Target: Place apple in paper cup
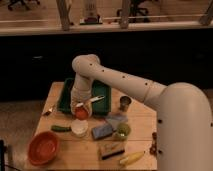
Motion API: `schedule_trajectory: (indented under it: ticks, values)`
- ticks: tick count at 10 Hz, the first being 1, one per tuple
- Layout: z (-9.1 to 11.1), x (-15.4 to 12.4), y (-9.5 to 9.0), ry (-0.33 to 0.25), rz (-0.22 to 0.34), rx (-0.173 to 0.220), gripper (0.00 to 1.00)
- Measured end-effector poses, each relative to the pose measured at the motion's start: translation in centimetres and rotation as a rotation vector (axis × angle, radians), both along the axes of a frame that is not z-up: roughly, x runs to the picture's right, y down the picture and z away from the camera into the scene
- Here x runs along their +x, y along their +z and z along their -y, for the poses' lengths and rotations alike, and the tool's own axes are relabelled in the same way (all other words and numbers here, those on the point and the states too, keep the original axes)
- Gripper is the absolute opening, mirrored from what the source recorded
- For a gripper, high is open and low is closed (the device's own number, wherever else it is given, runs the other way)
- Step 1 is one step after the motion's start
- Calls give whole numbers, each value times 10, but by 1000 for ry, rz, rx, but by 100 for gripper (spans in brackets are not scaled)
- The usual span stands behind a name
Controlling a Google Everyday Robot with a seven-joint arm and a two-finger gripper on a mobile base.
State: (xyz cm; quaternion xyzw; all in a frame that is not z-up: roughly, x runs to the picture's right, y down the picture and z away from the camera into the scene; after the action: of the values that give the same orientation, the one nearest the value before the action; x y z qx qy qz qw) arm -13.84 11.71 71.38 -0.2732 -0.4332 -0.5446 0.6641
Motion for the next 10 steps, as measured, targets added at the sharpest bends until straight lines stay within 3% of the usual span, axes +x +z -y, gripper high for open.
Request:
schedule_trajectory:
  ticks: [7,9,10]
  values:
    - [-5,-5,-12,-27,36,13,2]
    - [-5,-5,-14,-36,41,11,17]
    - [-4,-6,-15,-41,43,11,29]
